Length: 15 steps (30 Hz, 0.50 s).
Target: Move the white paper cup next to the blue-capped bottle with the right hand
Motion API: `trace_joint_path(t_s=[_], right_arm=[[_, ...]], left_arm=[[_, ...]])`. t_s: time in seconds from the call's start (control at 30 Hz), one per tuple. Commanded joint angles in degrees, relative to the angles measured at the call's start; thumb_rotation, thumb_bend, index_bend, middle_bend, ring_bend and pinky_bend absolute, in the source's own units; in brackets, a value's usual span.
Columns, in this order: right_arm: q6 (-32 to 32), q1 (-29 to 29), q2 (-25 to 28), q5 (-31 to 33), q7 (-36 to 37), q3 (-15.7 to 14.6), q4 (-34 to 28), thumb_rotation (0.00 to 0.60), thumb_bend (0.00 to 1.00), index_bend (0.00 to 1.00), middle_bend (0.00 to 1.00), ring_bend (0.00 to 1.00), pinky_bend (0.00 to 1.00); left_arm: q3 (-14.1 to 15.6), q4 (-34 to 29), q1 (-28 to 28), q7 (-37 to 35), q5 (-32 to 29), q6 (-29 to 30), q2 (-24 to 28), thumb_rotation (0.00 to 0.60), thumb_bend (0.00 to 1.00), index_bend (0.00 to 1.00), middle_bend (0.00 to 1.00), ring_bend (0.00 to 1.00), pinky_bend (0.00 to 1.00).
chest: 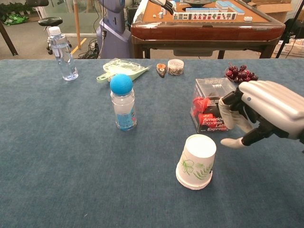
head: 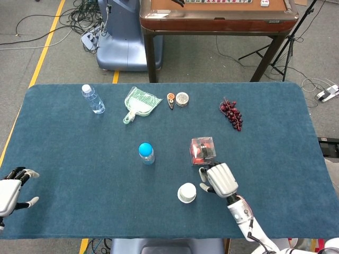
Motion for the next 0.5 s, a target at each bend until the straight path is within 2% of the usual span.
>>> trace_joint_path(t_s=[0.03, 0.1, 0.2, 0.3, 0.33, 0.4, 0.43, 0.5], right_arm=[[1.45, -1.29, 4.59, -2.06, -2.67, -1.83, -5.67, 0.600, 0.00, 0.72, 0.82, 0.64, 0.69], [1.54, -1.55, 6.71, -2.90, -3.63, -2.57, -8.30, 0.600, 0.00, 0.68, 0.76, 0.60, 0.69], [1.22, -1.83, 10.12, -3.93, -5.43, -3.61, -12.44, 0.600, 0.00, 0.52, 0.62, 0.51, 0.68], [-0.06, -1.90, 12.79, -4.03, -7.65, -4.48, -15.91, 0.600, 0.00, 0.35, 0.44, 0.39, 0.62], [-0.79, -1.79, 13.47, -4.00, -8.30, -4.75, -16.82, 0.600, 0.00, 0.29, 0.35, 0.31, 0.56], [-2.06, -1.50, 13.98, -3.83, -8.77, -5.03, -17.56, 0.600, 0.00, 0.22, 0.25, 0.23, 0.45], [-2.63, -1.32, 14.00, -3.82, -8.85, -5.11, -17.58, 0.600, 0.00, 0.18, 0.19, 0.16, 0.37], [-3.71, -0.95, 13.49, -3.96, -8.87, -5.21, -16.87, 0.600, 0.00, 0.13, 0.11, 0.08, 0.26]], left_arm=[[0.01, -0.04, -0.01, 0.08, -0.05, -0.05, -0.04, 0.600, 0.06, 0.35, 0.31, 0.19, 0.41], [-0.01, -0.04, -0.02, 0.13, -0.08, -0.07, -0.05, 0.600, 0.06, 0.35, 0.31, 0.19, 0.41], [0.00, -0.10, -0.03, 0.14, -0.03, -0.05, -0.04, 0.600, 0.06, 0.35, 0.31, 0.19, 0.42], [0.03, -0.18, -0.07, 0.16, 0.03, -0.11, -0.05, 0.600, 0.06, 0.35, 0.31, 0.20, 0.42], [0.05, -0.19, -0.08, 0.24, 0.06, -0.14, -0.06, 0.600, 0.06, 0.35, 0.31, 0.20, 0.42], [0.09, -0.22, -0.10, 0.31, 0.11, -0.18, -0.11, 0.600, 0.06, 0.35, 0.31, 0.20, 0.42], [0.10, -0.27, -0.11, 0.32, 0.14, -0.16, -0.11, 0.600, 0.06, 0.35, 0.31, 0.20, 0.42], [0.09, -0.36, -0.11, 0.29, 0.20, -0.11, -0.08, 0.600, 0.06, 0.35, 0.31, 0.20, 0.42]])
